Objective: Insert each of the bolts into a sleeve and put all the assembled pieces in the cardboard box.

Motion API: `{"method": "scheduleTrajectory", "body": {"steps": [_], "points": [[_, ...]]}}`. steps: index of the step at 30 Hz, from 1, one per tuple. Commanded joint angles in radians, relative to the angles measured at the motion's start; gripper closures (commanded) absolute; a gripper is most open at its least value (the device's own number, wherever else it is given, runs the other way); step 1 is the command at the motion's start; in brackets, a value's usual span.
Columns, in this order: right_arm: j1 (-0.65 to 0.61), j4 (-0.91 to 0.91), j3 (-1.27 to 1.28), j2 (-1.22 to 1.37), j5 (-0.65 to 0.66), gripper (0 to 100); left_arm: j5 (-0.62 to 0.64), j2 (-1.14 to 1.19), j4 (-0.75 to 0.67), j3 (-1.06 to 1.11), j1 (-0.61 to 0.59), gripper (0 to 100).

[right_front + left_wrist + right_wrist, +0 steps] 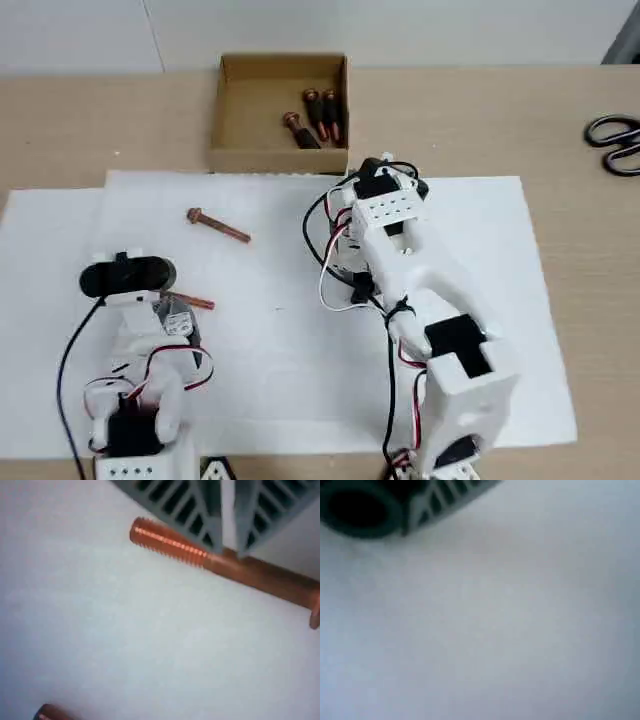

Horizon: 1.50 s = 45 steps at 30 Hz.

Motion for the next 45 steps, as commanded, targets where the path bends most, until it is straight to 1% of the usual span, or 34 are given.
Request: {"method": "scheduleTrajectory", "body": {"steps": [1,10,11,14,19,24,28,30,32,35,38,40,42,45], "points": [[-0.005,0.002,-0.011,-0.008,0.025,99.5,-0.003,-0.011,-0.017,-0.01,-0.002,99],[-0.008,0.004,-0.012,-0.027,0.028,99.5,-0.003,-0.011,-0.017,-0.01,-0.002,99],[-0.008,0.004,-0.012,-0.041,0.038,99.5,-0.003,-0.011,-0.017,-0.01,-0.002,99],[-0.01,0.002,-0.009,-0.062,0.126,99.5,-0.003,-0.011,-0.018,-0.01,-0.002,99],[-0.013,0.012,-0.009,-0.071,0.186,99.5,-0.003,-0.011,-0.017,-0.008,-0.002,99],[-0.047,0.053,-0.012,-0.073,0.203,99.4,-0.003,-0.011,-0.018,-0.008,-0.002,99],[-0.044,0.061,-0.012,-0.073,0.206,99.3,-0.003,-0.011,-0.017,-0.008,-0.002,99],[-0.042,0.062,-0.012,-0.073,0.239,97.1,-0.003,-0.011,-0.017,-0.008,-0.002,99],[-0.039,0.077,-0.014,-0.073,0.267,91.8,-0.003,-0.011,-0.017,-0.008,-0.002,99],[-0.039,0.081,-0.012,-0.071,0.273,83.4,-0.003,-0.011,-0.017,-0.008,-0.002,99],[-0.039,0.081,-0.012,-0.071,0.273,77.6,-0.003,-0.011,-0.017,-0.008,-0.002,99],[-0.044,0.082,-0.012,-0.073,0.275,76.3,-0.003,-0.011,-0.017,-0.008,-0.002,99],[-0.047,0.093,-0.012,-0.074,0.275,77.0,-0.005,-0.011,-0.017,-0.007,-0.002,99],[-0.053,0.163,-0.04,-0.094,0.275,78.6,-0.005,-0.011,-0.017,-0.005,-0.002,99]]}}
